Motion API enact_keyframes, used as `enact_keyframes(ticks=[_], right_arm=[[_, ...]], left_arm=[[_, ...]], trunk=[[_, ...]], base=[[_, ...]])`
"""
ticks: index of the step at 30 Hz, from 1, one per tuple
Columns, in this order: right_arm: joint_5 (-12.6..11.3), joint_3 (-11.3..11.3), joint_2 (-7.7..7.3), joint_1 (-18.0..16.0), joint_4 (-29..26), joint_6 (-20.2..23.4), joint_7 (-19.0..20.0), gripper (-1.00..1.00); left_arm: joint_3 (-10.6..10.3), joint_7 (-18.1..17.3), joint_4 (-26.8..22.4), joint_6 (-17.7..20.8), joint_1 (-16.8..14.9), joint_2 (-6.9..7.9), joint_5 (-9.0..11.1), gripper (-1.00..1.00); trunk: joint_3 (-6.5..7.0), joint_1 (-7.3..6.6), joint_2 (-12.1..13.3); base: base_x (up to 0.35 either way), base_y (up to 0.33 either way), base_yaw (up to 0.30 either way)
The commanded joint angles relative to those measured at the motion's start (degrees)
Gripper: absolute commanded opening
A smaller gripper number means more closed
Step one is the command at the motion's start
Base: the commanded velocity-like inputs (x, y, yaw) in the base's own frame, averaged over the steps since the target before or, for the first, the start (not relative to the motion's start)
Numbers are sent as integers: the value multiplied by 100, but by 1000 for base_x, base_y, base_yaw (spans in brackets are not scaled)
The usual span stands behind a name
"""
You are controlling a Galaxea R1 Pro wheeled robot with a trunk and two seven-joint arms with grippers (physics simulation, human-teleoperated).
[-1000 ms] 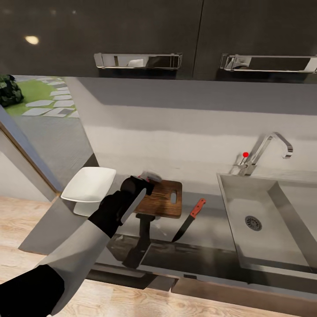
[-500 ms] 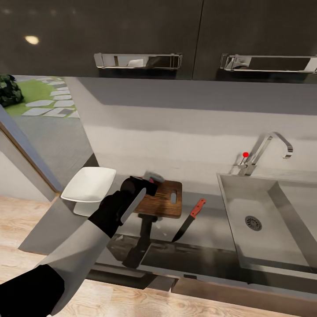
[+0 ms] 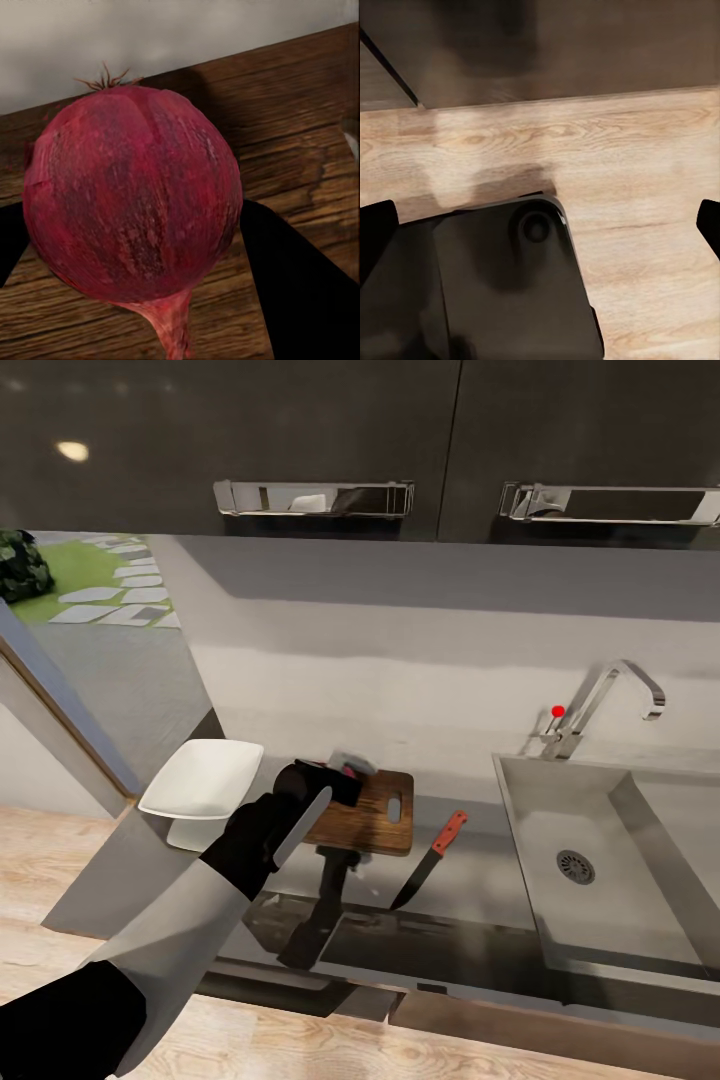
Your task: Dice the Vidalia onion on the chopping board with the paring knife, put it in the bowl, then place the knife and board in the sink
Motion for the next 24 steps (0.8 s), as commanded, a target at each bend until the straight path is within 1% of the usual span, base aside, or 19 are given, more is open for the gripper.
enact_keyframes(ticks=[1, 5, 11, 12, 15, 17, 18, 20, 24], right_arm=[[57, -17, 6, 2, -10, -1, -33, 100], [58, -17, 6, 2, -10, -1, -33, 100], [58, -17, 6, 2, -10, 3, -34, 100], [57, -17, 6, 2, -10, 3, -33, 100], [57, -17, 6, 2, -10, 3, -32, 100], [58, -17, 6, 2, -10, 3, -32, 100], [58, -17, 6, 2, -10, 3, -32, 100], [57, -17, 6, 0, -7, 3, -32, 100], [57, -17, 6, 1, -4, 3, -35, 100]], left_arm=[[-8, -26, 2, 22, -9, 3, 41, -100], [-5, -160, 28, 25, -7, 4, 42, -100], [-2, -201, 73, 25, -6, 4, 45, -100], [0, -202, 77, 25, -5, 8, 76, -100], [5, -202, 83, 21, -6, 21, 343, -100], [10, -198, 84, 14, -6, 55, 613, -100], [12, -200, 84, 12, -5, 89, 707, -100], [15, -202, 59, 14, -7, 155, 810, -100], [27, -204, -13, 16, -6, 279, 875, -100]], trunk=[[-9, 4, -11], [-9, 4, -11], [-9, 4, -11], [-9, 4, -11], [-9, 4, -11], [-9, 4, -11], [-9, 4, -11], [-9, 4, -11], [-9, 4, -11]], base=[[0, 0, 0], [0, 0, 0], [0, 0, 0], [0, 0, 0], [0, 0, 0], [0, 0, 0], [0, 0, 0], [0, 0, 0], [0, 0, 0]])
